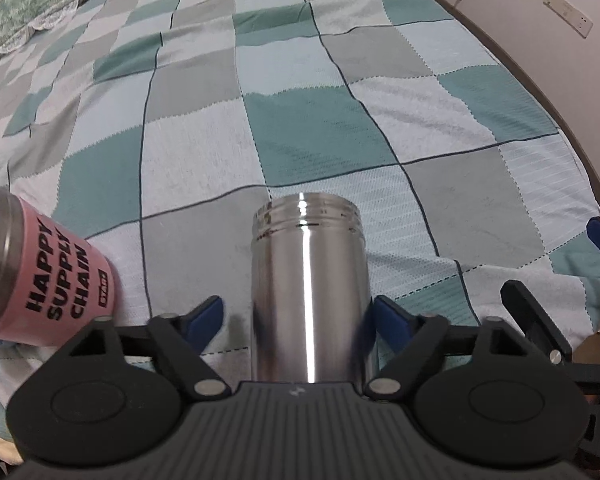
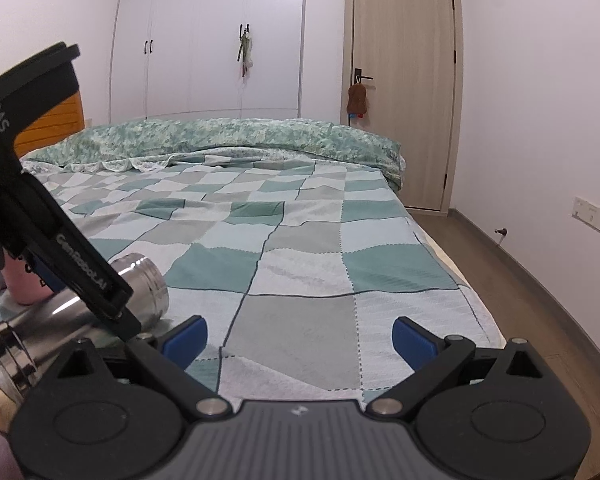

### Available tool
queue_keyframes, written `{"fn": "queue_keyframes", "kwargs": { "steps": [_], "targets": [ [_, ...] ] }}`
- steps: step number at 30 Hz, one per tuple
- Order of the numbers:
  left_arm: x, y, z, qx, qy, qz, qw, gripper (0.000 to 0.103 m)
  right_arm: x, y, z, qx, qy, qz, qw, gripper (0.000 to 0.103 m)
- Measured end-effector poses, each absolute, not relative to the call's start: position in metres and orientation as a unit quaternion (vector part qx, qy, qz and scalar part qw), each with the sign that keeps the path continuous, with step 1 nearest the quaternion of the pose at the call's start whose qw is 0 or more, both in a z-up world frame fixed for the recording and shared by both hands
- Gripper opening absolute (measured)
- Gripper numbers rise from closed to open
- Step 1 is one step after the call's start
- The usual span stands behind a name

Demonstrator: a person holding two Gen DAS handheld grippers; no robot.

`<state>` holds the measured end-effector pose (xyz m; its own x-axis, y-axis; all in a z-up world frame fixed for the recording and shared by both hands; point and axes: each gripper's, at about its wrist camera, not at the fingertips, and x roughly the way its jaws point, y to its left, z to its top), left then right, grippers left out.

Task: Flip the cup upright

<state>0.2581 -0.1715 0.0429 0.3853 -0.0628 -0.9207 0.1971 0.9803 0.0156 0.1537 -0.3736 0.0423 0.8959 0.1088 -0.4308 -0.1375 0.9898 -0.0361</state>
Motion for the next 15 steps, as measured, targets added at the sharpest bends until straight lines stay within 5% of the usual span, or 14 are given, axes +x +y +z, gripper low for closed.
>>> {"fn": "queue_keyframes", "kwargs": {
  "steps": [2, 15],
  "targets": [
    [0.257, -0.169, 0.040, 0.047, 0.550, -0.082, 0.830, 0.063, 0.155, -0.372, 0.042, -0.034, 0.219, 0.063, 0.973, 0.101],
    [0.239, -0.152, 0.052, 0.018, 0.507, -0.103, 0.856, 0.063, 0.149, -0.369, 0.041, -0.036, 0.211, 0.069, 0.975, 0.103]
  ]
}}
